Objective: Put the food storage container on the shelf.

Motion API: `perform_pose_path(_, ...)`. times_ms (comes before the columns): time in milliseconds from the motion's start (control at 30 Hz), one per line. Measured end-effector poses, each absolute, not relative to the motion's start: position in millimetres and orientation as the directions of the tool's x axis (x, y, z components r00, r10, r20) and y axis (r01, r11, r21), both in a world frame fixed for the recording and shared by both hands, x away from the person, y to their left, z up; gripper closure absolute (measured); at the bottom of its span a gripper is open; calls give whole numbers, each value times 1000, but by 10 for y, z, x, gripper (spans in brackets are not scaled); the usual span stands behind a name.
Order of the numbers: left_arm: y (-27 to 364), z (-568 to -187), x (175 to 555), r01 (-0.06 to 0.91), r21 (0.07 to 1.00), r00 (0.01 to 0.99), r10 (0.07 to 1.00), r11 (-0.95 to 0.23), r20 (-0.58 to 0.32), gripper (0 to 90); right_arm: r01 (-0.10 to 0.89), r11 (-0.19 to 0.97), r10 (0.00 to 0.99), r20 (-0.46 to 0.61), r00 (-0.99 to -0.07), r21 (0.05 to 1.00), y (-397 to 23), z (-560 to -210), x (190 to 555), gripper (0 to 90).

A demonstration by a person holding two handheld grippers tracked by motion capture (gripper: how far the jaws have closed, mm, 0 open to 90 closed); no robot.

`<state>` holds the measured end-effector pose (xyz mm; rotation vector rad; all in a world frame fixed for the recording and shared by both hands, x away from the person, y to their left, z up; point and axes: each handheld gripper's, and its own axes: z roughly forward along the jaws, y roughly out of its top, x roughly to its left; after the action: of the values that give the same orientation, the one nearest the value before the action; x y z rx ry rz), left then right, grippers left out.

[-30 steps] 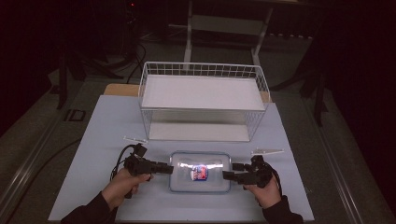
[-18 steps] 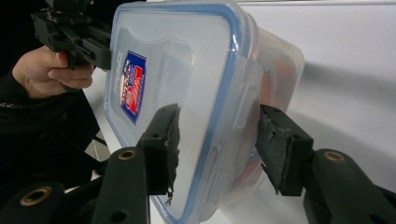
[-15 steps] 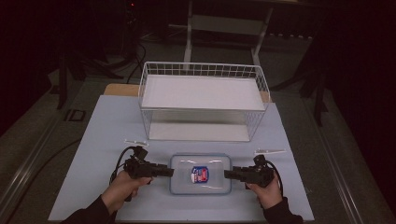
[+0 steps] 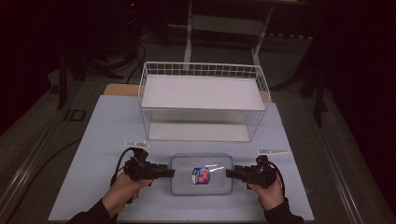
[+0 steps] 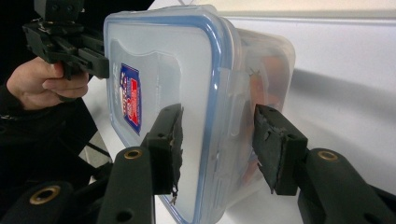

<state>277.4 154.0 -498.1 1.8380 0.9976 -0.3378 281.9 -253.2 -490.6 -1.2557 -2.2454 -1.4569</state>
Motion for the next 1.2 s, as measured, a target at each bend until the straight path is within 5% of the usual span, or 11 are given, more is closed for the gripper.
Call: perform_pose_path(1200, 1401, -4778, 3371, 667, 731, 678, 524, -145, -515, 568, 615, 119, 589, 443, -676, 780, -2596, -4618, 3403, 528)
